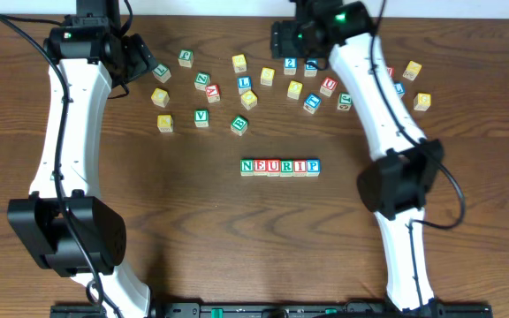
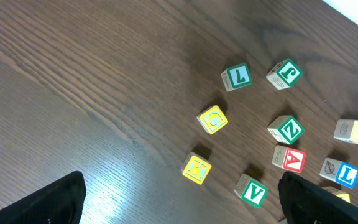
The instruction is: Spell out NEURIPS
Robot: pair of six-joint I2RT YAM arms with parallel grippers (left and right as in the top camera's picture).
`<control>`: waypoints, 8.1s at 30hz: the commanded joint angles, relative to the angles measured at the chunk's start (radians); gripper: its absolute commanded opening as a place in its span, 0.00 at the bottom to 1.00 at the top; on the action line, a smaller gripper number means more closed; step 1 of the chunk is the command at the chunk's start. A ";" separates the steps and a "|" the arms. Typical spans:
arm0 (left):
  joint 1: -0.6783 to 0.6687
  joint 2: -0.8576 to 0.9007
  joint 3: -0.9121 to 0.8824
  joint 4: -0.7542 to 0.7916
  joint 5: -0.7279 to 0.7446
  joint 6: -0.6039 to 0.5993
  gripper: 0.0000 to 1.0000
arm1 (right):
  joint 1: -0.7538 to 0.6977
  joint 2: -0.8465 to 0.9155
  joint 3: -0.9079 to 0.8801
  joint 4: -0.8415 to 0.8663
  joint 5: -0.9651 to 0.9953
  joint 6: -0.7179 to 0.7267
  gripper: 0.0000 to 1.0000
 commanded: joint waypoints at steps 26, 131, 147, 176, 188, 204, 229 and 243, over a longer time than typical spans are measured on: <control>0.002 0.009 -0.004 -0.003 -0.013 0.006 0.98 | 0.097 0.235 -0.052 0.225 0.248 0.237 0.55; 0.002 0.009 -0.004 -0.003 -0.013 0.006 0.98 | 0.034 -0.296 -0.853 0.331 0.206 0.109 0.07; 0.002 0.009 -0.004 -0.003 -0.013 0.006 0.98 | 0.037 -0.214 -0.853 0.449 0.165 0.101 0.02; 0.002 0.009 -0.004 -0.003 -0.013 0.006 0.98 | 0.092 -0.180 -0.874 0.443 0.075 0.094 0.01; 0.002 0.009 -0.004 -0.003 -0.013 0.006 0.98 | 0.096 -0.185 -0.771 0.409 0.056 0.040 0.01; 0.002 0.009 -0.004 -0.003 -0.013 0.006 0.98 | 0.019 -0.185 -0.578 0.154 0.072 0.320 0.54; 0.002 0.009 -0.004 -0.003 -0.013 0.006 0.98 | 0.035 -0.099 -0.592 0.086 0.082 0.641 0.47; 0.002 0.009 -0.004 -0.003 -0.013 0.006 0.97 | 0.035 -0.068 -0.591 0.087 0.082 0.599 0.43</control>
